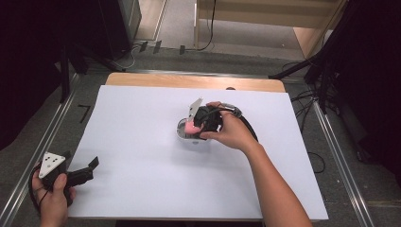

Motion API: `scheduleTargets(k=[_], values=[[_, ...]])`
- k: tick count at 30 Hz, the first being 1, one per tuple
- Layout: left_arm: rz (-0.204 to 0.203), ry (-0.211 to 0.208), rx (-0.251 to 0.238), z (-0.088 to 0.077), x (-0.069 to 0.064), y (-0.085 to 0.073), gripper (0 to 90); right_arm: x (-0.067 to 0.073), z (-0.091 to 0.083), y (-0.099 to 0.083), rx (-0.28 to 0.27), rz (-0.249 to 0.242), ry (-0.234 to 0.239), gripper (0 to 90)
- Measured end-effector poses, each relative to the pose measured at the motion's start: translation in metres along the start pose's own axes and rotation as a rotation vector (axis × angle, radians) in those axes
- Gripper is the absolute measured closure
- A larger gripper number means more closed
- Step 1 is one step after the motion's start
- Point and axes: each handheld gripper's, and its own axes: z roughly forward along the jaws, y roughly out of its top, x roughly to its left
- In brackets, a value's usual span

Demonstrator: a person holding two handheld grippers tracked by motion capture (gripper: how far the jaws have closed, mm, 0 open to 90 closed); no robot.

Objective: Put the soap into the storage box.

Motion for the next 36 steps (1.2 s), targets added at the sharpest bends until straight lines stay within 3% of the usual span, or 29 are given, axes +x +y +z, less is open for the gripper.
scheduleTargets(k=[11,23,30,36], values=[[-0.001,0.002,-0.001,0.0,0.0,0.0,0.0,0.001,0.005,0.0,0.004,-0.001,0.01,37.9],[-0.001,0.001,0.0,0.0,0.0,0.0,0.0,-0.006,-0.013,-0.005,-0.088,0.082,-0.008,37.1],[0.002,0.001,0.001,0.0,0.0,0.0,0.0,-0.009,-0.019,-0.013,-0.087,0.107,-0.032,35.3],[0.002,0.001,0.002,0.0,0.0,0.0,0.0,-0.008,-0.024,-0.022,-0.091,0.163,-0.031,33.1]])
